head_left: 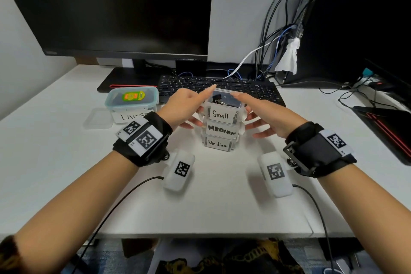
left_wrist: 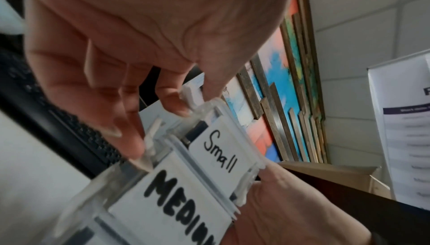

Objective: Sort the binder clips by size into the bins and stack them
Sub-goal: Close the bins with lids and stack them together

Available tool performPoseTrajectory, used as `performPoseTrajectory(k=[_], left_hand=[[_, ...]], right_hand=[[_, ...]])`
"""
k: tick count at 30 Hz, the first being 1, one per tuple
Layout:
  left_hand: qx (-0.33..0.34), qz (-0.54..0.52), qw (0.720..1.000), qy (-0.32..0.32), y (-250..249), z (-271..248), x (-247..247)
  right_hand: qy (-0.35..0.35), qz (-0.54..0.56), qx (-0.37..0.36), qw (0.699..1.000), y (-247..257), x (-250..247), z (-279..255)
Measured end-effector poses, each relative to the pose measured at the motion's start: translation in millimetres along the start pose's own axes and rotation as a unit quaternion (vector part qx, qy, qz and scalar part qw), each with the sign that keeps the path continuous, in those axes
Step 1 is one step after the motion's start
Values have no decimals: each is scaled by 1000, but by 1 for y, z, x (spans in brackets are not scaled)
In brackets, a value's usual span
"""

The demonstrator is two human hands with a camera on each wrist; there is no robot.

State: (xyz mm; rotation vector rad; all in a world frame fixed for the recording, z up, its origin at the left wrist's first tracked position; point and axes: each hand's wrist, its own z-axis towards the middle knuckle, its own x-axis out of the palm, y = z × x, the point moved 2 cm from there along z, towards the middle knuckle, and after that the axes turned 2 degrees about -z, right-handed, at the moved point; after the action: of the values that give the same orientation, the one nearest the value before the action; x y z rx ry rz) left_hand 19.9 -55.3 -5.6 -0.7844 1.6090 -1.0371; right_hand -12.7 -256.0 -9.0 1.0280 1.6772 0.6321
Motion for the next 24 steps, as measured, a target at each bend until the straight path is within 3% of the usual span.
performPoseTrajectory(k=[4, 18, 24], left_hand=[[40, 39, 998, -19, -2, 3, -3], [80, 97, 990, -65, -16, 0, 0], [81, 109, 990, -46, -13, -1, -1]], right_hand=[[16, -9, 7, 1000, 2, 0, 2], [40, 1, 24, 999, 12, -5, 0], [56, 28, 56, 996, 7, 0, -1]])
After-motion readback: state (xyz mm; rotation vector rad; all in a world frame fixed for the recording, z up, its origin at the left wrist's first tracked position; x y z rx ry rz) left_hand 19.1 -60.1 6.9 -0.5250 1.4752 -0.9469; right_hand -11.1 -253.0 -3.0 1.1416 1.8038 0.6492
